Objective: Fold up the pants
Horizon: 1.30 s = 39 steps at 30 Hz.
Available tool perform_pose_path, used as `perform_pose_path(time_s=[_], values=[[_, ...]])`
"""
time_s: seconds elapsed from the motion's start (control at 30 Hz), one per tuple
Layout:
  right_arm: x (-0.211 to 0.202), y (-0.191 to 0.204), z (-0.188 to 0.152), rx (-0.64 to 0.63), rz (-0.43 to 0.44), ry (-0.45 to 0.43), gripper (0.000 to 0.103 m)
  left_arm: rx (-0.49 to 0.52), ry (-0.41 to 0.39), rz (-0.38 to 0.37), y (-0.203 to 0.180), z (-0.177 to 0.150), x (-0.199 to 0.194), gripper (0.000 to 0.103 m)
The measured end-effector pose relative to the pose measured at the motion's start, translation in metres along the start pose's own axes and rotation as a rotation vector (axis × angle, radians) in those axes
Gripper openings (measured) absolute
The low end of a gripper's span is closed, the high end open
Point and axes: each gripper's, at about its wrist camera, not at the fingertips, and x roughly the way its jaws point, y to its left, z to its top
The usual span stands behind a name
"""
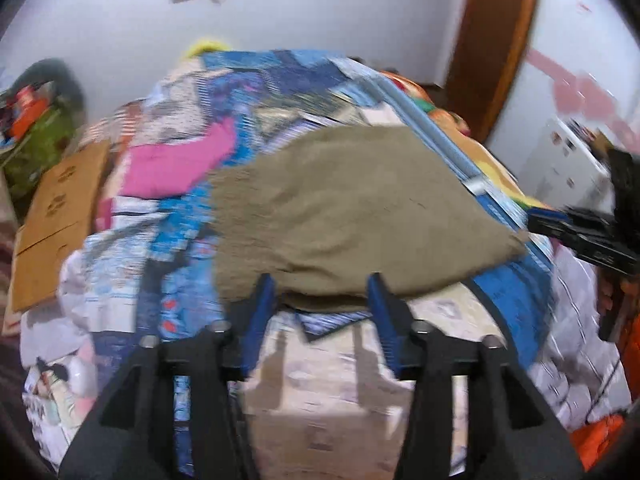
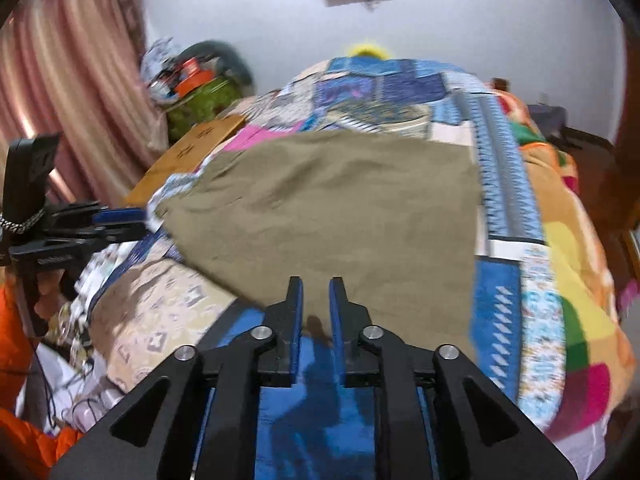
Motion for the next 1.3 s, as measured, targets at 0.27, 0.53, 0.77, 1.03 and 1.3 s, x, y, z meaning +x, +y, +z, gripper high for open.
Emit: perform_pose_path(time_s=[0.27, 0.53, 0.77, 1.03, 1.3], values=[[-0.015, -0.034, 0.000, 0.071, -0.123, -0.034, 0.038, -0.243, 0.112, -0.032, 0.060, 0.003, 0.043, 0.056], [0.015, -0.051, -0.021, 0.159, -0.124, 0.061, 0.038, -0.286, 0.156, -0.103, 0.060, -0.006, 0.069, 0.053], [0.022, -0.053, -0.032, 0.182, -0.096, 0.099, 0.038, -0.152, 0.090, 0.028, 0.046, 0.002, 0.047, 0.047], [0.023, -0.051, -0.041, 0.164, -0.101, 0.118, 0.038, -0.120, 0.106, 0.091, 0.038, -0.022, 0.062, 0.051], [0.016, -0.056, -0.021, 0.143, -0.093, 0.135, 0.038, -0.088, 0.068, 0.102, 0.048, 0.017, 0.044, 0.058]])
